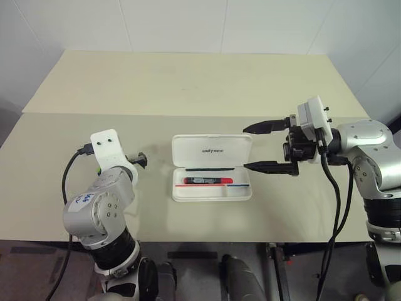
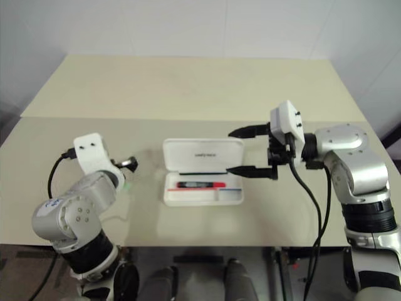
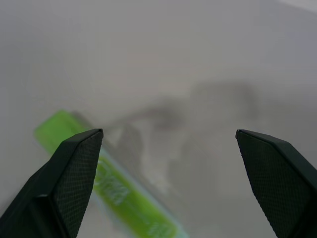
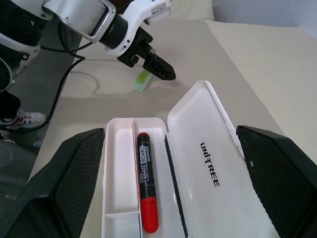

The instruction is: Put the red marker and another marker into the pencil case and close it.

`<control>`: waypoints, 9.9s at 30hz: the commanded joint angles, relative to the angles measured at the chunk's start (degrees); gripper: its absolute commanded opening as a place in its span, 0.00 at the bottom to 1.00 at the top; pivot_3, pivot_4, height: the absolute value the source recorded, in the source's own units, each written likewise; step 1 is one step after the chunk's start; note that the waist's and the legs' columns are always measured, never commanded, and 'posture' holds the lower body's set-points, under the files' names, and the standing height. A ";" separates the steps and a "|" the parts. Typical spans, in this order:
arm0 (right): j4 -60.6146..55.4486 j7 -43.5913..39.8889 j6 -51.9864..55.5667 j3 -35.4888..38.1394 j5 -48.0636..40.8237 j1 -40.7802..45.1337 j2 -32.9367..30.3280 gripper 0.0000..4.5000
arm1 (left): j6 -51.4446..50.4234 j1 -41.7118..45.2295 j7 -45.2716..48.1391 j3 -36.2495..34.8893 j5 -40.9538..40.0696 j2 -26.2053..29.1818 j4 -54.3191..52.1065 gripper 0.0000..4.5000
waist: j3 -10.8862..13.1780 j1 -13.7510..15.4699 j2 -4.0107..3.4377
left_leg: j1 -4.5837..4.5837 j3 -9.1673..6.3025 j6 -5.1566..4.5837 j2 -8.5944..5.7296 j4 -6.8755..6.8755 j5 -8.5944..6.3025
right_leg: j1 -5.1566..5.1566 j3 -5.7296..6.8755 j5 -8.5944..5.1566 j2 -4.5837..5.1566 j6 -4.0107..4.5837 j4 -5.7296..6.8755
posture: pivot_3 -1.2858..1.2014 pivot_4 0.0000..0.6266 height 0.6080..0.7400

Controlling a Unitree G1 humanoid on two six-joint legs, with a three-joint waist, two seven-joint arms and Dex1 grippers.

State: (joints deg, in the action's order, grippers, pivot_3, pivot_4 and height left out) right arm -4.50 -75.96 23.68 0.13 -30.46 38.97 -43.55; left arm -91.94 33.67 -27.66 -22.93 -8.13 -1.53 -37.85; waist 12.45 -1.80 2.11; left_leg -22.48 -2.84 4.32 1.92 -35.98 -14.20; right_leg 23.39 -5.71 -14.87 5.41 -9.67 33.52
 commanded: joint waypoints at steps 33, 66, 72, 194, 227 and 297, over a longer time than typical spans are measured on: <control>2.32 -1.93 -1.81 -1.29 0.67 4.75 1.59 1.00 | -0.56 3.42 6.42 -5.45 22.60 -9.99 1.30 1.00 | 0.01 0.04 0.02 | -0.08 0.00 0.02 0.00 -0.04 -0.03 | 0.02 0.01 0.09 0.01 -0.16 -0.05 | 0.52 0.24 1.00; 1.27 0.18 -2.21 -0.94 0.95 3.95 2.44 1.00 | 7.58 6.81 9.30 -6.77 20.19 -8.48 5.61 0.22 | 0.01 -0.82 0.03 | -0.04 0.00 0.05 0.00 -0.04 -0.03 | 0.03 0.01 0.10 0.01 -0.18 0.03 | 0.52 0.24 1.00; 1.51 0.37 -2.73 -0.37 1.39 2.08 1.97 1.00 | 22.52 7.76 14.59 -7.39 12.42 -5.09 5.87 0.22 | 0.01 -0.11 0.03 | -0.06 0.01 0.06 0.00 -0.05 -0.02 | 0.03 0.01 0.10 0.01 -0.18 0.01 | 0.52 0.24 1.00; 57.65 6.78 -28.01 2.31 20.24 6.08 -1.38 1.00 | 58.87 13.31 96.42 19.09 -23.71 43.82 30.49 0.99 | 0.09 -1.85 -0.12 | 0.08 0.07 -0.13 0.01 0.04 0.09 | 0.02 -0.06 0.05 0.01 -0.15 0.29 | 0.52 0.24 1.00; 70.92 5.67 -34.93 4.50 25.94 13.32 3.22 0.08 | 62.50 8.79 97.07 18.98 -23.11 46.74 30.71 1.00 | 0.10 -3.68 -0.14 | 0.19 0.05 -0.01 -0.01 0.00 0.22 | -0.11 -0.11 0.18 -0.01 -0.26 0.35 | 0.52 0.24 1.00; 11.68 -1.01 -10.69 -8.52 13.21 -3.51 9.02 0.99 | 78.83 -9.34 94.90 16.36 -18.43 45.58 34.32 1.00 | 0.07 -1.43 -0.10 | 0.12 0.08 -0.11 0.01 -0.01 0.12 | 0.07 -0.12 0.01 0.00 -0.04 0.50 | 0.52 0.24 1.00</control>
State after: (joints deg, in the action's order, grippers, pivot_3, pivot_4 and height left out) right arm 10.46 -77.15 12.15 -10.73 -14.95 33.70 -34.24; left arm -14.12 23.48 67.46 -6.11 -26.64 43.88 -3.59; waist 12.53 -3.23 2.01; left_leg -22.35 -2.76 4.22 1.93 -35.99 -14.08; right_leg 23.47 -5.83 -14.86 5.41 -9.72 34.03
